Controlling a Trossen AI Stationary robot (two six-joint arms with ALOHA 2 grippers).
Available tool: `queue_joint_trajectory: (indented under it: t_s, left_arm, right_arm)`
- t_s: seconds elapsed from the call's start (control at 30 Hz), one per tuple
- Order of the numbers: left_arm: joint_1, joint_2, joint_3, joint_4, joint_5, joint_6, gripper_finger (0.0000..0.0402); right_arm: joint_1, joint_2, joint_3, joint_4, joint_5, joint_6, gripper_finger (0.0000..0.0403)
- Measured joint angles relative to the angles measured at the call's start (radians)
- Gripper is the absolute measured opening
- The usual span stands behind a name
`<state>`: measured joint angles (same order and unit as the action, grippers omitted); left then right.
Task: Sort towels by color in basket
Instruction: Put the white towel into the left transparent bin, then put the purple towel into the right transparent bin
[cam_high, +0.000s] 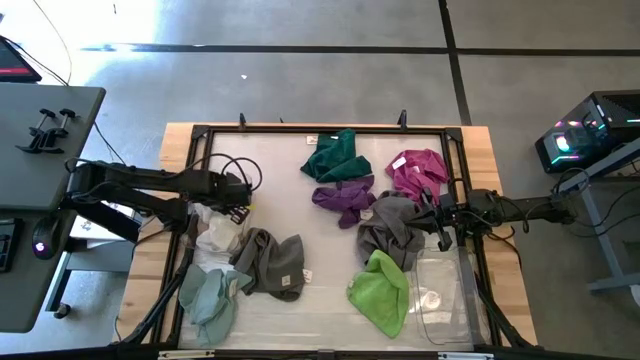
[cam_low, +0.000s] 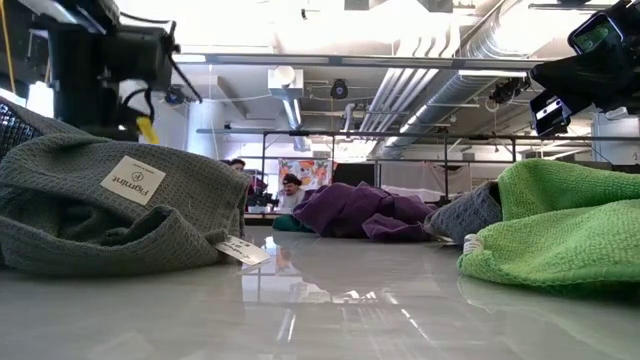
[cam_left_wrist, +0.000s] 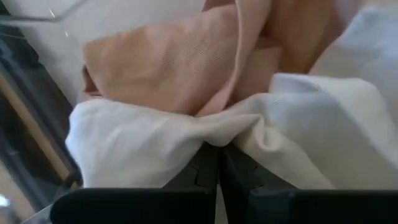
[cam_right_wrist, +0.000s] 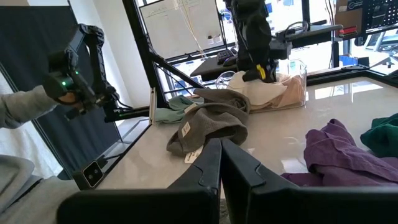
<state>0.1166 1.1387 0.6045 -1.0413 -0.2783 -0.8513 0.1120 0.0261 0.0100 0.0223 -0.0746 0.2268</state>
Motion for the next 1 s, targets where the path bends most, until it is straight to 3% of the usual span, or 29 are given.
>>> queue_joint_trajectory:
  t_s: [0.2, 0.43, 0.57, 0.77, 0.9, 1.0]
  left_arm:
    - [0.001, -0.002, 0.007, -0.005, -0.012, 0.038, 0.0013]
    - [0.0, -0.034, 0.21, -0.118, -0.055, 0.078, 0.0058]
    - [-0.031, -0.06, 0.331, -0.072, -0.076, 0.107, 0.007]
    - [-0.188, -0.088, 0.296, 0.393, -0.217, 0.368, 0.0071]
    - [-0.275, -0.051, 0.166, 0.906, -0.19, 0.652, 0.0071]
    - [-0.309, 0.009, 0.045, 1.34, -0.098, 0.824, 0.0071]
  right_arm:
    - [0.0, 0.0, 0.0, 0.0, 0.0, 0.0, 0.0001]
    - [0.0, 0.0, 0.0, 0.0, 0.0, 0.0, 0.0001]
    - [0.0, 0.001, 0.0, 0.0, 0.0, 0.0, 0.0001]
    - [0.0, 0.001, 0.0, 0.0, 0.0, 0.0, 0.0001]
    - [0.0, 0.001, 0.0, 0.0, 0.0, 0.0, 0.0001]
    - [0.0, 0.001, 0.0, 0.0, 0.0, 0.0, 0.0001]
